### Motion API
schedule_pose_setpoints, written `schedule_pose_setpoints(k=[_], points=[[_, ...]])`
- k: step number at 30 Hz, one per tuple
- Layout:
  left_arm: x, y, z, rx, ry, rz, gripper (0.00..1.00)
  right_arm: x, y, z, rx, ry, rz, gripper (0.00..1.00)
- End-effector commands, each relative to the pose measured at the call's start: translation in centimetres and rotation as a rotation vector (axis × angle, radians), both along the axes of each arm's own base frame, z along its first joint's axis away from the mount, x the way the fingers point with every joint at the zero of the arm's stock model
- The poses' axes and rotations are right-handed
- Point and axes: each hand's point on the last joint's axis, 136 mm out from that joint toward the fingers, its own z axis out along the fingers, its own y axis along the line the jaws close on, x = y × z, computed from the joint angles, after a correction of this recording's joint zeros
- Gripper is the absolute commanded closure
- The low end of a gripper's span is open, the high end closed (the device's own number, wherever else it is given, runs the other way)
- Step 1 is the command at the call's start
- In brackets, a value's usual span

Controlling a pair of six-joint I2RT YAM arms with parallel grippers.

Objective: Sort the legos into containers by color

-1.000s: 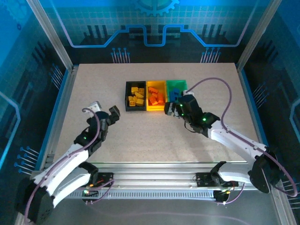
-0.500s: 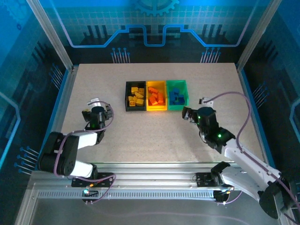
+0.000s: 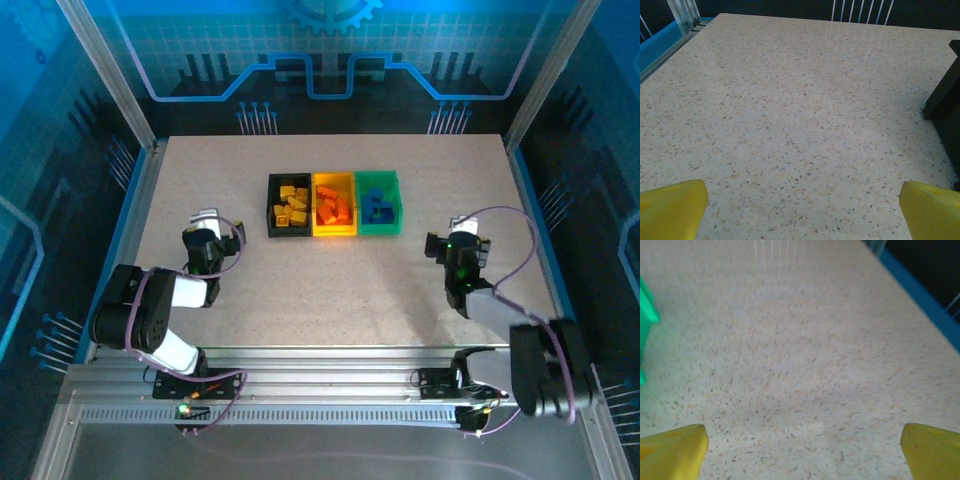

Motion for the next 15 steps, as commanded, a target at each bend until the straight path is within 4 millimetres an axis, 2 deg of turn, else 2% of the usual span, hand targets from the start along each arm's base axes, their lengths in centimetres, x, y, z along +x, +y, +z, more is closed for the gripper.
schedule_pose_setpoints(k=[1, 4, 7, 8, 9, 15], points=[[0.9, -0.4, 1.2, -0.004, -0.043, -0.029, 0.01, 3.7, 1.3, 2.7, 0.004, -0.134, 0.091, 0.0], [0.9, -0.4, 1.1, -0.002, -0.041, -0.031, 0.01, 5.2, 2.5, 1.8, 0.015, -0.111, 0.164, 0.0], [0.9, -0.5, 1.2, -0.004, -0.041, -0.033, 0.01, 5.2, 4.5, 0.1, 0.023, -0.099, 0.297, 0.0], [1.0, -0.4, 1.2, -0.003, -0.041, -0.032, 0.01, 5.5, 4.3, 0.7, 0.016, -0.132, 0.287, 0.0], [1.0, -0.5, 1.2, -0.003, -0.043, -0.032, 0.01, 5.2, 4.2, 0.1, 0.032, -0.079, 0.282, 0.0], [1.0, -0.5, 1.2, -0.002, -0.042, -0.034, 0.01, 5.3, 4.3, 0.3, 0.03, -0.097, 0.284, 0.0]])
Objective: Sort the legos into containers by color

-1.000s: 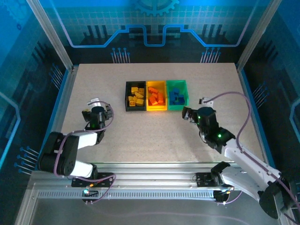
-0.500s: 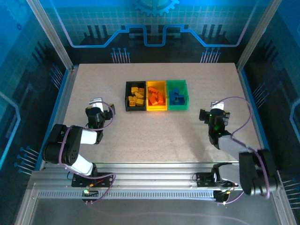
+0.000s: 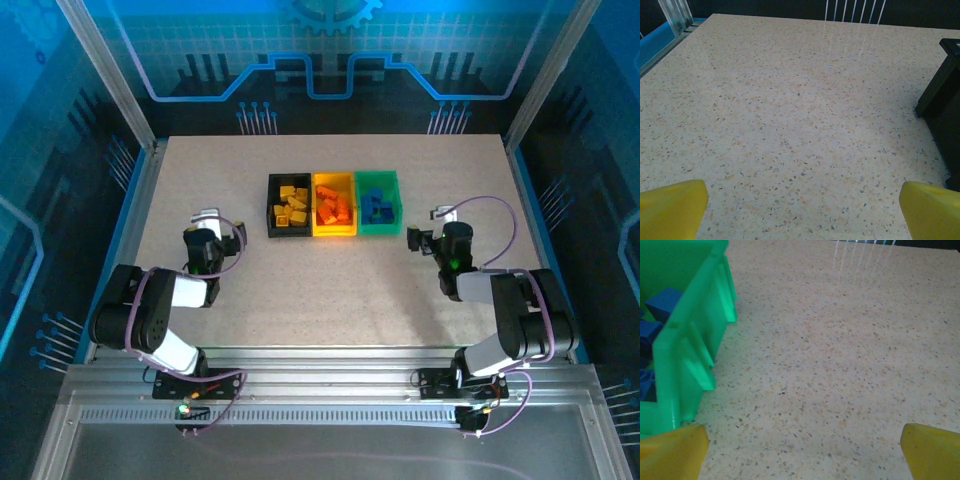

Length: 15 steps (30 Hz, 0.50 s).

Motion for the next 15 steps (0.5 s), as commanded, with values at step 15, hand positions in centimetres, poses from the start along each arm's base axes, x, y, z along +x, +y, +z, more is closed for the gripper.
schedule_pose_setpoints(k=[15], points=[[0.85, -0.16, 1.11, -0.001, -0.039, -0.015, 0.01, 0.72, -0.12, 1.31, -0.007, -0.059, 0.015, 0.0]])
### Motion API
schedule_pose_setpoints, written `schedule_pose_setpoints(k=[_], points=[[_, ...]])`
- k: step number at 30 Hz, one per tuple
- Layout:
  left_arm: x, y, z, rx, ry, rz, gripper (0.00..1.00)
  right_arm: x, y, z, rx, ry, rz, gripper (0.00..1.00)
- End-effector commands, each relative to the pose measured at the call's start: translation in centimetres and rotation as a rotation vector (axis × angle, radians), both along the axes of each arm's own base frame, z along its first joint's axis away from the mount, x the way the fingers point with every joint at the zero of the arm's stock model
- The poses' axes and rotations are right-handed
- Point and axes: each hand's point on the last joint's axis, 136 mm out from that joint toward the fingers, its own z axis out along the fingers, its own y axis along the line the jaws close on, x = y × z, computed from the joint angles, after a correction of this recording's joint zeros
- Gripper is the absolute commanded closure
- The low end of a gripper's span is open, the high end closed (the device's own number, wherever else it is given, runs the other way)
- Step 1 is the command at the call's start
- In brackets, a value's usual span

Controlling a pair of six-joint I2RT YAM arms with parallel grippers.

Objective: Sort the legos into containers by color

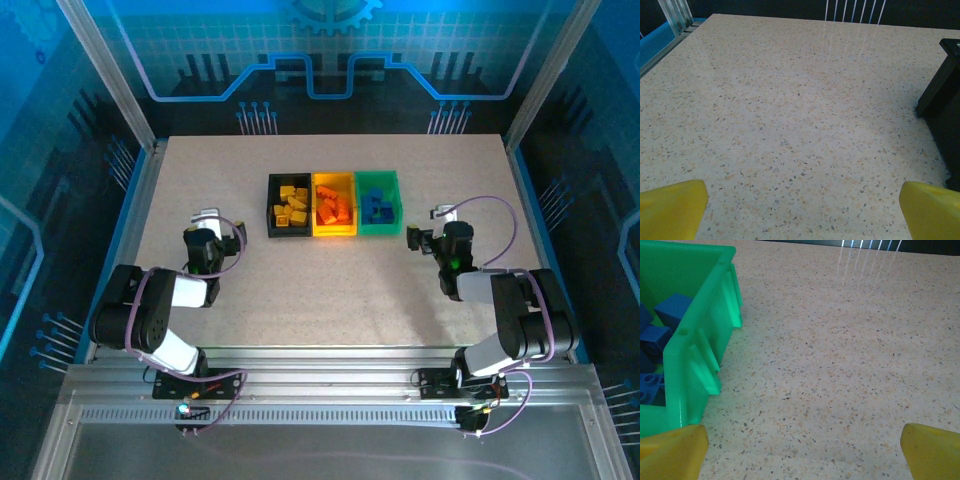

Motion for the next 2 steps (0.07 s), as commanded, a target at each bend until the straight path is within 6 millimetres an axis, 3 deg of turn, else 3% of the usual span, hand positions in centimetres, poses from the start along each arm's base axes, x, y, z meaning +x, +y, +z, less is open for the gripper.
schedule_pose_setpoints(k=[1, 2], points=[[0.85, -0.14, 1.15, -0.001, -0.041, -0.013, 0.01, 0.65, -0.27, 1.16, -0.01, -0.051, 0.003, 0.0], [0.85, -0.14, 1.1, -0.001, -0.039, -0.014, 0.01, 0.65, -0.27, 1.17, -0.01, -0.051, 0.004, 0.0]])
